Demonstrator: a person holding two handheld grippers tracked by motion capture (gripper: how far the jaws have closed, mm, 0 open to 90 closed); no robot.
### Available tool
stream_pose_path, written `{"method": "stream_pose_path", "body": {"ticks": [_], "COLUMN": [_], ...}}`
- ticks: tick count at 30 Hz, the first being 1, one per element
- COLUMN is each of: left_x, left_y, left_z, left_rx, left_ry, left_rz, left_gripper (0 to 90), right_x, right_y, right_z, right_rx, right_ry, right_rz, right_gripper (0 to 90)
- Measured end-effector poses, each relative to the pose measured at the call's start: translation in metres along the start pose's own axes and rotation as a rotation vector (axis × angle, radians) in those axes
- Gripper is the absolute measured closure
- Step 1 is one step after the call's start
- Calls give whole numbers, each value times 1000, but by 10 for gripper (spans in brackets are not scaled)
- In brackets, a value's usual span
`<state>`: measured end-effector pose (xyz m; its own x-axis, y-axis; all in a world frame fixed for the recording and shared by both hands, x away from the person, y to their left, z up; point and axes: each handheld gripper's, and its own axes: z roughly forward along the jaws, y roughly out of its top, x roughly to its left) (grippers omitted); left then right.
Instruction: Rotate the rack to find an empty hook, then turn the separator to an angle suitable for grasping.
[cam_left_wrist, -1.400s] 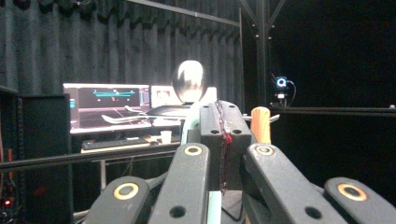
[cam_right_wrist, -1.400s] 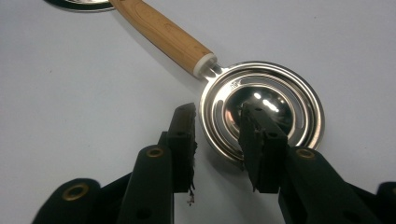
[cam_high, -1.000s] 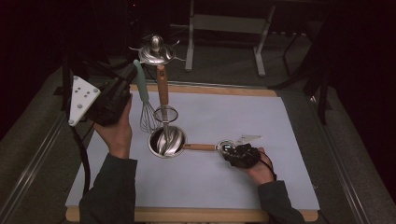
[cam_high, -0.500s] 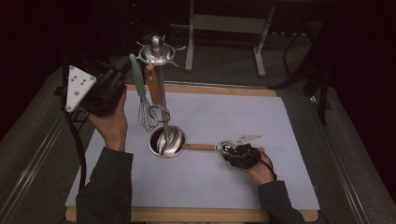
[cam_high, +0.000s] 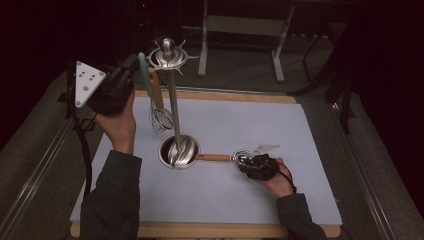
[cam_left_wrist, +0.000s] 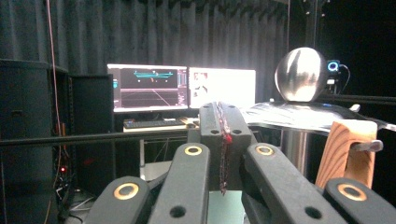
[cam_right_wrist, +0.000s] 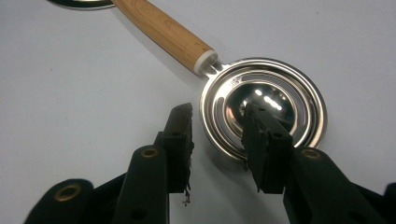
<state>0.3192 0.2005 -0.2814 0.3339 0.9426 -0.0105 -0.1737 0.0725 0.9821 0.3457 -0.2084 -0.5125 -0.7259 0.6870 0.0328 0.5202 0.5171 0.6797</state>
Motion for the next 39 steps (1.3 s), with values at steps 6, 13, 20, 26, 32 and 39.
{"method": "stream_pose_path", "body": {"ticks": [6,13,20,26,32,39], "left_x": [2,3,3,7,13,20], "left_y": [2,3,3,2,-2,-9], "left_z": [5,5,0,-4,-8,-12], "left_rx": [16,24,28,27,44,73], "left_ry": [1,-2,-9,-2,12,22], "left_rz": [8,11,31,26,19,18], "left_gripper": [897,897,897,897,897,896], "right_x": [0,-1,-1,-2,-1,-2], "right_y": [0,0,-1,-1,-1,-1], "right_z": [0,0,-1,0,0,-1], "right_rx": [0,-2,1,3,5,3], "right_ry": [0,1,0,-2,0,-1], "right_rz": [-1,2,6,9,14,11], "right_gripper": [627,627,616,604,604,600]}}
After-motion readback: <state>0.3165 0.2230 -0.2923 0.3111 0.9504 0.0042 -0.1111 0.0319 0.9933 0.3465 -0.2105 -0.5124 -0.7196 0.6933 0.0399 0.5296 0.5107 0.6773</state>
